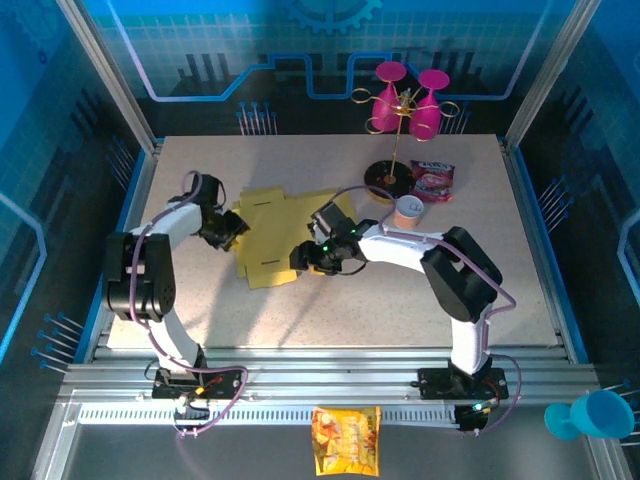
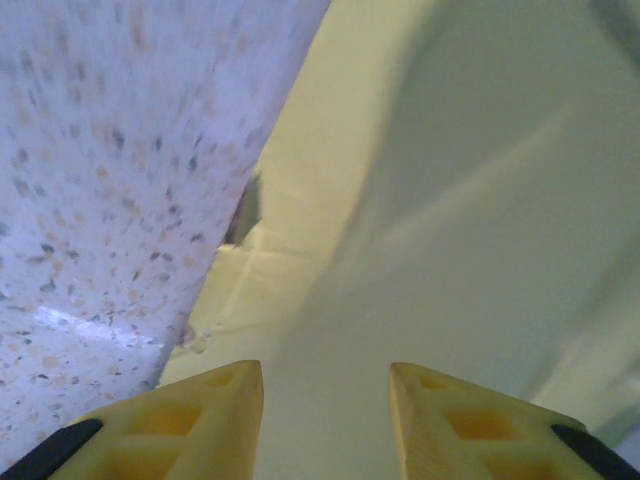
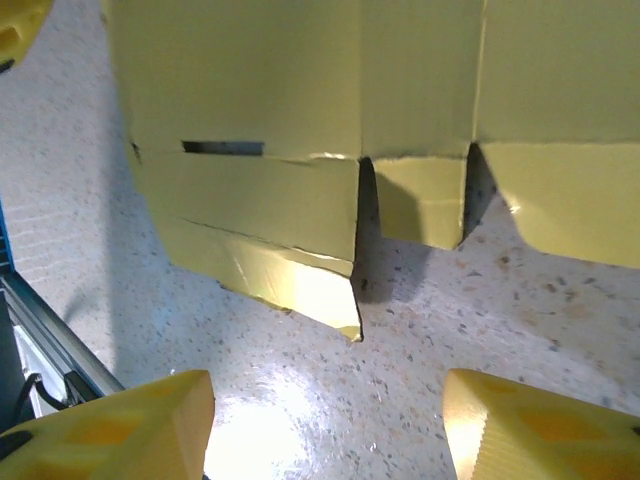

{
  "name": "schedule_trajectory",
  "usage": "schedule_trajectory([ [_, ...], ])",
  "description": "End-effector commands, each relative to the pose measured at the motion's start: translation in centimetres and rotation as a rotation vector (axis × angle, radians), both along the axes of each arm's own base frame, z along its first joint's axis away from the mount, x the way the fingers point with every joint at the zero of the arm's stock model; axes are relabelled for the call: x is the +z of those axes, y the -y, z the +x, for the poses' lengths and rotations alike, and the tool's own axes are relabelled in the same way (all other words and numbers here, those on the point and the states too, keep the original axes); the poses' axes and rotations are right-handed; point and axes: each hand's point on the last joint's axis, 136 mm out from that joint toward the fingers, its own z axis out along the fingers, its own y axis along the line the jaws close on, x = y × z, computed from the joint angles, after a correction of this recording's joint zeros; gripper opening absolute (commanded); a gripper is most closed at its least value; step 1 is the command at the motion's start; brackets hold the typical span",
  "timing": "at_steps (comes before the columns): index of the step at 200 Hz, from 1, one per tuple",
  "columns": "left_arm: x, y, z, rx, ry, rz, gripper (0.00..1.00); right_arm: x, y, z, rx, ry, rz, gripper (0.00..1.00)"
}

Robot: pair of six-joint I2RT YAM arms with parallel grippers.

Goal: Fold the paper box

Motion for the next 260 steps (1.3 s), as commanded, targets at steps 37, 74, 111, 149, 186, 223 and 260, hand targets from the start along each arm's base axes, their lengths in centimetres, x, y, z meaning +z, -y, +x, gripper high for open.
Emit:
schedule_trajectory([
  [37, -4.0, 1.1, -4.2, -0.037, -0.114, -0.053, 0.37, -1.9, -2.5, 0.9, 0.019, -0.049, 0.019, 0.57],
  [74, -4.2, 1.2, -4.3, -0.039, -0.114, -0.054, 0.37, -2.5, -3.1, 0.8, 0.020, -0.075, 0.044, 0.49],
  [111, -3.5, 1.2, -3.7, -0.038, -0.094, -0.059, 0.36, -1.2, -4.1, 1.0, 0.008, -0.088, 0.109, 0.33],
  [149, 0.6, 0.5, -2.3, -0.030, -0.004, -0.015, 0.38, 0.6, -3.5, 1.7, -0.045, -0.083, 0.155, 0.10],
  [186, 6.2, -2.4, -1.8, 0.052, 0.113, 0.051, 0.51, 3.9, -3.1, 3.2, -0.118, -0.073, 0.239, 0.00],
  [223, 8.6, -5.0, -0.9, 0.170, 0.226, -0.083, 0.69, 8.7, -2.8, 5.0, -0.150, -0.085, 0.331, 0.00],
  [260, 10.6, -3.9, 2.1, 0.165, 0.392, -0.296, 0.72, 11.7, -2.3, 5.5, -0.151, -0.144, 0.422, 0.00],
])
